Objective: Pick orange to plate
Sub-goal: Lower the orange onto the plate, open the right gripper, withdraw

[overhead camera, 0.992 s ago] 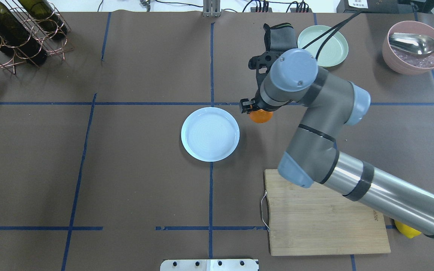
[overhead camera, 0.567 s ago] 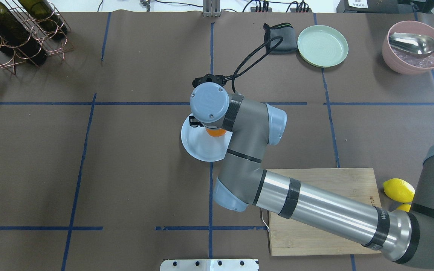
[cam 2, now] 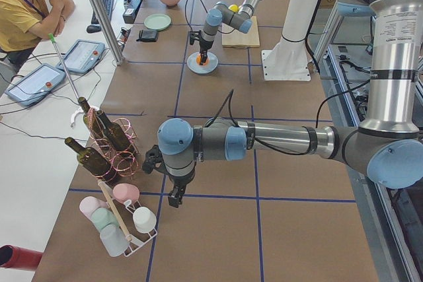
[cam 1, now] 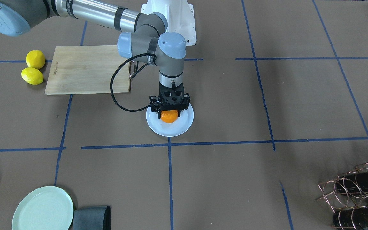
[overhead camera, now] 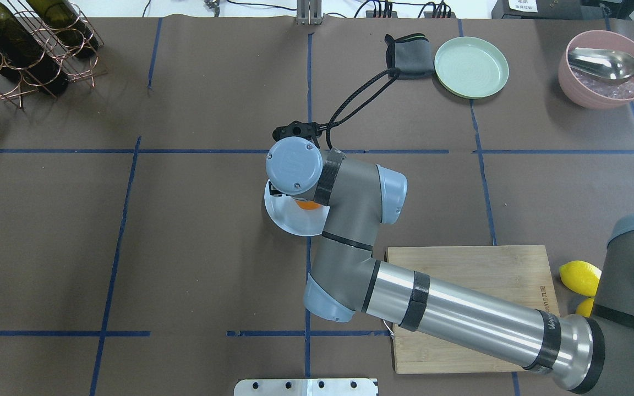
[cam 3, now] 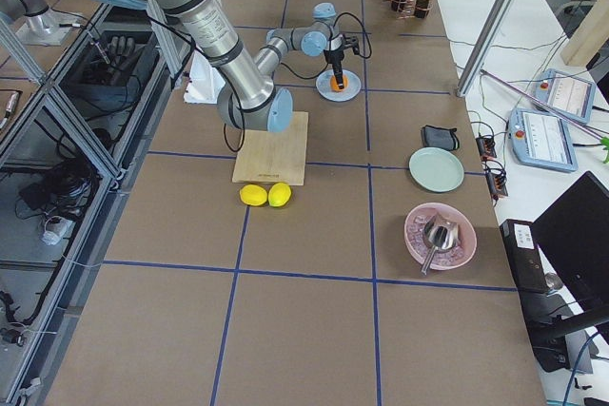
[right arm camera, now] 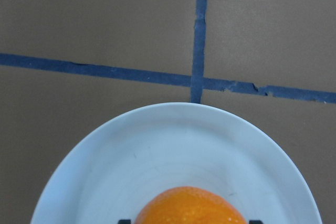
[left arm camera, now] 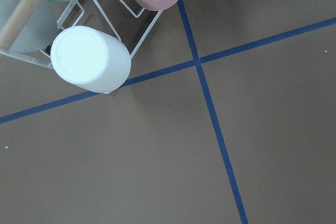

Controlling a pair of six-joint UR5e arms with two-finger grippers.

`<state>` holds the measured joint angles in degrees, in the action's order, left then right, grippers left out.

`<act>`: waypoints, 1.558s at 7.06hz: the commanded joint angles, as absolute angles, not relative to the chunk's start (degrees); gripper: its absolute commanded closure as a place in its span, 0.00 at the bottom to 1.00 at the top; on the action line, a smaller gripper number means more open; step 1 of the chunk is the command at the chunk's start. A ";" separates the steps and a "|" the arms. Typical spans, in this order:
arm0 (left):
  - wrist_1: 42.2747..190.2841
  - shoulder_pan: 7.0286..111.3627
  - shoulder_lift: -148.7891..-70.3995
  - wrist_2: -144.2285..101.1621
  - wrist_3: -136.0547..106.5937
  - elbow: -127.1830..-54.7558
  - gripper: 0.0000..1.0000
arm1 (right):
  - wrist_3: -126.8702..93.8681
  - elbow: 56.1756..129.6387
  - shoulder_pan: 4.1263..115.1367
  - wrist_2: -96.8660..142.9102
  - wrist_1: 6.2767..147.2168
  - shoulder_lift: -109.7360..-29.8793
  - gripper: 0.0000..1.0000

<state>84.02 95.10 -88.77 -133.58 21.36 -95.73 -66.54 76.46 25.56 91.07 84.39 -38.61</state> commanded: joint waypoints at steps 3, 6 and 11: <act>84.02 95.10 -88.77 -133.59 21.44 -95.80 0.00 | -64.18 80.13 29.85 95.58 86.03 -38.67 0.00; 83.67 95.10 -88.77 -133.51 21.88 -95.89 0.00 | -43.84 93.21 46.17 111.83 94.12 -48.55 0.00; 83.40 95.10 -88.42 -138.77 12.96 -95.27 0.00 | 7.92 97.65 78.00 130.70 95.63 -74.48 0.00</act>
<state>83.23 95.09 -88.63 -136.67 17.16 -95.13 -3.00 97.80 71.69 129.78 95.61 -68.09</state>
